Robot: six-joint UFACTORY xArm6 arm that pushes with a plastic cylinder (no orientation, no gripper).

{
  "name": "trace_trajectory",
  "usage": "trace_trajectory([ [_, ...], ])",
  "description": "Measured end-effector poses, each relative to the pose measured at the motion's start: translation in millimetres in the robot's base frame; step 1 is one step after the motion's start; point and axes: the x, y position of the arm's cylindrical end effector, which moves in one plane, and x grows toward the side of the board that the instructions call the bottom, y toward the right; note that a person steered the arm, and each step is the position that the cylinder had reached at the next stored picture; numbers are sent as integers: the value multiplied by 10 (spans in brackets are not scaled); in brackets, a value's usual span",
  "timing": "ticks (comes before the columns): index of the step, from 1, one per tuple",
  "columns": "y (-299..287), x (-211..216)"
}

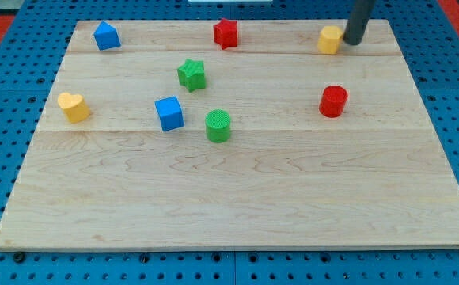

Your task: Bring the hexagon near to the right side of the red star

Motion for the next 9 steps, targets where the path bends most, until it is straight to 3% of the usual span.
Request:
trace_trajectory([
  [1, -652, 76],
  [3, 63, -258],
  [4, 266, 38],
  [5, 838, -542],
  [6, 773, -828],
  [7, 510, -752],
  [8, 173, -392],
  [9, 348, -481],
])
